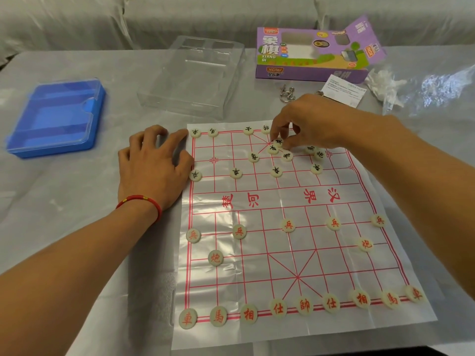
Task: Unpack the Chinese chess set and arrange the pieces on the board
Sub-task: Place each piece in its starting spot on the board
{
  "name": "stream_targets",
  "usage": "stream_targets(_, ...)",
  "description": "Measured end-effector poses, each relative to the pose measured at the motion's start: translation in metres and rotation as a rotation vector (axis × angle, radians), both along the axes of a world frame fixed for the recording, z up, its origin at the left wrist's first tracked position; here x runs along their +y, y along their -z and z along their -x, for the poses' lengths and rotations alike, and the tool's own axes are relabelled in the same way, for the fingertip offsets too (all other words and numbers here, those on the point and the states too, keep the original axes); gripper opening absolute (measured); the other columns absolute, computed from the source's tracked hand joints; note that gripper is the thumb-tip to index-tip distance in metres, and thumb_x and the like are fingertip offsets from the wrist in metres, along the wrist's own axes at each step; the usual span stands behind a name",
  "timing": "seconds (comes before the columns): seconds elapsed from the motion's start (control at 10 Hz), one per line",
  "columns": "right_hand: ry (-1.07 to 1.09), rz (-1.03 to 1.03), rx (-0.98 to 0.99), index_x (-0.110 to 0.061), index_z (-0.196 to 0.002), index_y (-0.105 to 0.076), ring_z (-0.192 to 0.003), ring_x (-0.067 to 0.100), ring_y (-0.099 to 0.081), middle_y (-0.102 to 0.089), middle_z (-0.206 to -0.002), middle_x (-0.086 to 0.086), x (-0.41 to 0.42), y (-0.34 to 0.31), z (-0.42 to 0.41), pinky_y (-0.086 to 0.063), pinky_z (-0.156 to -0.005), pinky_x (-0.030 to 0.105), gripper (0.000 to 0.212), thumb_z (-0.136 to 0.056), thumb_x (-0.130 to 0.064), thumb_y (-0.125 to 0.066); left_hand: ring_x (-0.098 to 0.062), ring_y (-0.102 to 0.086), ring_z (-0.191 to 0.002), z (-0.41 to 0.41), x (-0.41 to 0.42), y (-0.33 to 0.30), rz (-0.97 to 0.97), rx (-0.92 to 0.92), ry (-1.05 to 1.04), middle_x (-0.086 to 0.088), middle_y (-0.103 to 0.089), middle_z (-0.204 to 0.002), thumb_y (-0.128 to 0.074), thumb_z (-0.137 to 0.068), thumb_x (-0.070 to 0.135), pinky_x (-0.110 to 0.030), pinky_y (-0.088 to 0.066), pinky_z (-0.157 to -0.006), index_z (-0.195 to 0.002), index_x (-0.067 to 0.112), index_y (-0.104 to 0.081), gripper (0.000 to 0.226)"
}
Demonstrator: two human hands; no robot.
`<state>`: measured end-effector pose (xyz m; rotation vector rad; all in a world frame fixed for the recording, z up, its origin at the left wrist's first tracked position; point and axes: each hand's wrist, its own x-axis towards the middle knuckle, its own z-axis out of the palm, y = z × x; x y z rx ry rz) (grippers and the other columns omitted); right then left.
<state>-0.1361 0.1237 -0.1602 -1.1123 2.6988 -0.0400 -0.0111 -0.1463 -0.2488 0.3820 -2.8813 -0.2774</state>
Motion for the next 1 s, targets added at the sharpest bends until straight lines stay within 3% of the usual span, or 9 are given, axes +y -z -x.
stream_targets(0.1,0.016,0.033,0.02,-0.024,-0.114,-0.071,-0.083,0.009,-0.054,-0.066,-0.098,-0.008,0.003,0.0,-0.001,-0.044,-0.073,0.026,0.029,-0.086,-0.021,-0.076,-0.028,-0.03,-0.138,0.0,0.0,0.001,0.003,-0.004,-0.002,-0.001,-0.039,-0.147,-0.036,-0.098,0.056,-0.051,-0.027,-0.112,-0.145,0.041,-0.039,0.049)
stream_targets(0.3,0.127,0.075,0.102,-0.027,-0.105,-0.07,-0.076,0.004,-0.053,-0.067,-0.09,-0.011,0.038,-0.01,-0.018,-0.052,-0.071,0.033,0.025,-0.084,-0.041,-0.074,-0.028,-0.034,-0.134,0.0,-0.001,0.001,0.018,0.01,-0.002,-0.001,-0.041,-0.142,-0.036,-0.097,0.054,-0.051,-0.032,-0.106,-0.142,0.04,-0.04,0.048)
stream_targets(0.5,0.367,0.002,0.119,-0.028,-0.088,-0.065,-0.075,0.011,-0.058,-0.065,-0.083,-0.009,0.091,-0.005,-0.059,-0.052,-0.067,0.033,0.03,-0.083,-0.057,-0.067,-0.032,-0.033,-0.135,-0.001,0.002,-0.002,0.01,-0.004,-0.006,-0.005,-0.04,-0.143,-0.036,-0.097,0.055,-0.055,-0.03,-0.108,-0.144,0.038,-0.04,0.049)
stream_targets(0.7,0.594,-0.03,0.153,-0.026,-0.087,-0.058,-0.072,0.012,-0.056,-0.061,-0.079,-0.007,0.11,0.021,-0.08,-0.04,-0.061,0.028,0.041,-0.085,-0.067,-0.058,-0.034,-0.033,-0.135,-0.002,0.002,-0.002,0.002,-0.013,-0.001,-0.006,-0.04,-0.144,-0.036,-0.097,0.056,-0.057,-0.03,-0.108,-0.145,0.038,-0.039,0.051)
stream_targets(0.8,0.602,0.054,0.116,-0.03,-0.106,-0.056,-0.081,0.013,-0.058,-0.062,-0.093,-0.01,0.117,0.022,-0.084,-0.05,-0.07,0.032,0.043,-0.082,-0.065,-0.063,-0.034,-0.033,-0.135,-0.001,0.003,-0.003,0.011,-0.017,-0.003,-0.006,-0.04,-0.145,-0.037,-0.098,0.056,-0.058,-0.03,-0.108,-0.145,0.038,-0.039,0.05)
stream_targets(0.9,0.526,0.141,0.037,-0.036,-0.125,-0.056,-0.085,0.01,-0.057,-0.062,-0.109,-0.009,0.123,0.022,-0.084,-0.05,-0.076,0.029,0.04,-0.088,-0.046,-0.068,-0.035,-0.033,-0.134,-0.002,0.003,-0.003,0.012,-0.016,0.002,-0.007,-0.04,-0.145,-0.037,-0.099,0.054,-0.058,-0.03,-0.107,-0.145,0.037,-0.039,0.05)
stream_targets(1.0,0.461,0.151,0.025,-0.035,-0.122,-0.062,-0.087,0.011,-0.057,-0.061,-0.111,-0.007,0.122,0.025,-0.081,-0.049,-0.079,0.026,0.031,-0.092,-0.037,-0.066,-0.036,-0.034,-0.134,-0.001,0.002,-0.003,0.015,-0.013,0.0,-0.008,-0.04,-0.144,-0.037,-0.099,0.055,-0.058,-0.03,-0.107,-0.145,0.037,-0.04,0.049)
